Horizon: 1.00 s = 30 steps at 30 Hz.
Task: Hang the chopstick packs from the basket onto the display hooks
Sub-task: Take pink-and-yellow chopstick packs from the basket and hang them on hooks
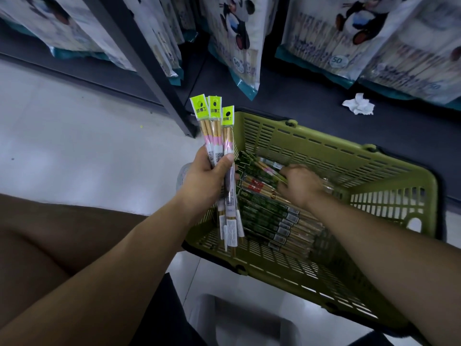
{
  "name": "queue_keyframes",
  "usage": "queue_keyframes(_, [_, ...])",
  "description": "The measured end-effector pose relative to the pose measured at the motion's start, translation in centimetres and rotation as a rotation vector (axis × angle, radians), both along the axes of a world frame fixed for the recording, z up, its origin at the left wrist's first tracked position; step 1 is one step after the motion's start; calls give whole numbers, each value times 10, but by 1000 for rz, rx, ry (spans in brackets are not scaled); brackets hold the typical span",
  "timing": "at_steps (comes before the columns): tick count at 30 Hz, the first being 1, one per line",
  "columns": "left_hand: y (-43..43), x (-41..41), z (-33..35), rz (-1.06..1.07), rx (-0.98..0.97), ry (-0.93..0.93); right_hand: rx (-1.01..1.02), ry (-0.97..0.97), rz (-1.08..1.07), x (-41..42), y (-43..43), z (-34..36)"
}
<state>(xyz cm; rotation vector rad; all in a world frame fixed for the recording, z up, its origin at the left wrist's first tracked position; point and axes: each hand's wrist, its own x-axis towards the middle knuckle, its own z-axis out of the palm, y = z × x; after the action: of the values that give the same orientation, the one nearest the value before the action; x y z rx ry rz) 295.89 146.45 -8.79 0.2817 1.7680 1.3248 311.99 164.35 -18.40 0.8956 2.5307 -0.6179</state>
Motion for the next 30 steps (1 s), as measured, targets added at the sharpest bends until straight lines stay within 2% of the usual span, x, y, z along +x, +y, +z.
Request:
queue_keyframes(3, [3, 1, 3, -72, 8, -31, -195, 163, -122, -5, -4, 34])
queue_keyframes(7, [8, 8, 12, 16, 42, -132, -484, 412, -226, -22, -19, 86])
queue_keyframes(9, [14, 13, 20, 67, 91, -183, -543, 521, -238, -28, -28, 111])
queue_keyframes(11, [22, 19, 31, 109, 158, -208, -513, 584, -234, -30, -36, 132])
queue_keyframes(15, [36, 31, 56, 82, 194, -49, -339, 619, -195, -24, -34, 180])
queue_keyframes(20, [50, 37, 104, -27, 285, 47, -121, 575, -63, -4, -31, 251])
queue_keyframes(24, [62, 43, 151, -103, 395, 255, 97, 452, -12, 15, -34, 302])
queue_keyframes(27, [67, 47, 189, -158, 483, 249, 26, 523, -38, 23, -29, 347])
queue_keyframes(30, [66, 46, 228, -215, 543, 224, -113, 768, -259, 22, -17, 387])
